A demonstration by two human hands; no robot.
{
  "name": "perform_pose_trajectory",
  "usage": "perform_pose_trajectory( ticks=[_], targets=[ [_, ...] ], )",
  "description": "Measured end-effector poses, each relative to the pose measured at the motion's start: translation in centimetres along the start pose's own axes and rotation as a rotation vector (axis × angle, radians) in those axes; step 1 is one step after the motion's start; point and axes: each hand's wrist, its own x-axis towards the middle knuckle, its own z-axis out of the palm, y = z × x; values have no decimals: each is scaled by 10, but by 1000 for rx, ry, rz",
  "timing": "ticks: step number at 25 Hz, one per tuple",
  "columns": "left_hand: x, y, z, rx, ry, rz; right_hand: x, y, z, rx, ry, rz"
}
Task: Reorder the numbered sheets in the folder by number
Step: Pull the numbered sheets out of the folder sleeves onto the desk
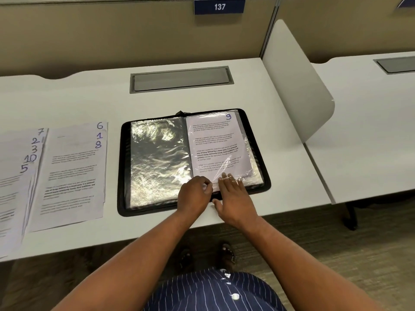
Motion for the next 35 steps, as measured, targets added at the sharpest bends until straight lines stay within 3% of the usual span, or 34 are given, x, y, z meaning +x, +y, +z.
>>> perform_pose_trajectory(
  ticks=[6,15,18,20,22,25,30,35],
  targets=[
    [-2,-7,2,47,71,62,-7,12,2,-125,-96,27],
    [-9,-21,16,318,-82,-34,-57,18,7,-78,-87,-18],
    [-13,-20,16,322,-112,-79,-64,26,-3,161,83,73],
    [-18,-21,15,316,-147,-108,-66,36,-14,459,235,312],
    [-25,-23,16,300,-150,-119,-62,48,-26,673,283,539],
    [-38,-26,16,265,-155,-145,-48,68,-33,828,233,738],
    [-59,-29,17,238,-180,-198,-44,86,-24,985,104,791],
    [-98,-22,14,-114,69,-311,-66,97,-27,1228,17,830]
  ],
)
